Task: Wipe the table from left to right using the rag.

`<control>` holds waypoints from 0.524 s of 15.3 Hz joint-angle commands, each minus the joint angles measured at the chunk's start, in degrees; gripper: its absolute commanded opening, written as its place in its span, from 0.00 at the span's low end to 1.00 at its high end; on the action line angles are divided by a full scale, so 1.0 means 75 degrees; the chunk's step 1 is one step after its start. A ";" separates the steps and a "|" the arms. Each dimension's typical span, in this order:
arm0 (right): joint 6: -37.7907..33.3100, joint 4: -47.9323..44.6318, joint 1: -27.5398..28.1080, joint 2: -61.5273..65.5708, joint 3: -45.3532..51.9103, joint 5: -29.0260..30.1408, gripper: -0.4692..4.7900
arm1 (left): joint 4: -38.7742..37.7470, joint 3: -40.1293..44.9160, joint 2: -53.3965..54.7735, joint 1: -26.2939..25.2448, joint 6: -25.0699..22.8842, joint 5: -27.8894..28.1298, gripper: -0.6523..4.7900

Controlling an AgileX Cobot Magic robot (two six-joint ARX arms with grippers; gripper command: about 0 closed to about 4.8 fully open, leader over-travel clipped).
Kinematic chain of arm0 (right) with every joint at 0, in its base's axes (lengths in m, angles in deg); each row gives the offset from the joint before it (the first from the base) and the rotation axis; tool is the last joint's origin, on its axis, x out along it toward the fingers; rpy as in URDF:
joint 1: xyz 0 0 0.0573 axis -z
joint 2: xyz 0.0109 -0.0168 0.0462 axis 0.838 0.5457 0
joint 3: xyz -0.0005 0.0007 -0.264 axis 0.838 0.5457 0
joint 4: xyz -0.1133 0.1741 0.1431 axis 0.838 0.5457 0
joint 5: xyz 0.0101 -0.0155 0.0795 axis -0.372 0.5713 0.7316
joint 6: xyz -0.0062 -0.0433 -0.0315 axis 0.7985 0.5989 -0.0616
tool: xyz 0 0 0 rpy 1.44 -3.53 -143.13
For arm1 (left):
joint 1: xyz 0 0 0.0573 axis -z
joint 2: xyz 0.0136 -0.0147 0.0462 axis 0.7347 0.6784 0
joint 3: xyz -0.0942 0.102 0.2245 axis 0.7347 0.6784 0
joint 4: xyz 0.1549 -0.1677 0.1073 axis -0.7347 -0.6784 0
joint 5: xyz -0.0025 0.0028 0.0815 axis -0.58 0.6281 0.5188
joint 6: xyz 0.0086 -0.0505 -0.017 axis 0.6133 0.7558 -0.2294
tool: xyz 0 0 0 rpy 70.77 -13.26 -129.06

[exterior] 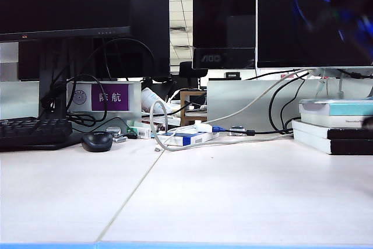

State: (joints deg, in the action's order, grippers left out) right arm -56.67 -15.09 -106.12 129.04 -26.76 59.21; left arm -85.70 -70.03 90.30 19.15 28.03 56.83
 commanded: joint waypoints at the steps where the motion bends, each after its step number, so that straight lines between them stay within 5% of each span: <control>1: -0.0029 -0.0073 -0.0006 -0.0358 -0.0038 -0.0874 0.09 | 0.0099 -0.0029 -0.0405 -0.0090 0.0006 -0.0493 0.88; 4: -0.0020 -0.0050 -0.0009 -0.0694 -0.0035 -0.1268 0.10 | 0.0044 -0.0032 -0.0688 -0.0152 0.0023 -0.0592 0.89; 8: 0.0058 -0.0009 -0.0009 -0.1043 -0.0035 -0.1431 0.24 | -0.0277 -0.0038 -0.1046 -0.0347 0.0015 -0.0627 1.00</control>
State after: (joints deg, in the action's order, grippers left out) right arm -56.40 -14.76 -106.12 121.63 -26.76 48.87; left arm -87.47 -70.11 83.65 17.06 28.05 52.39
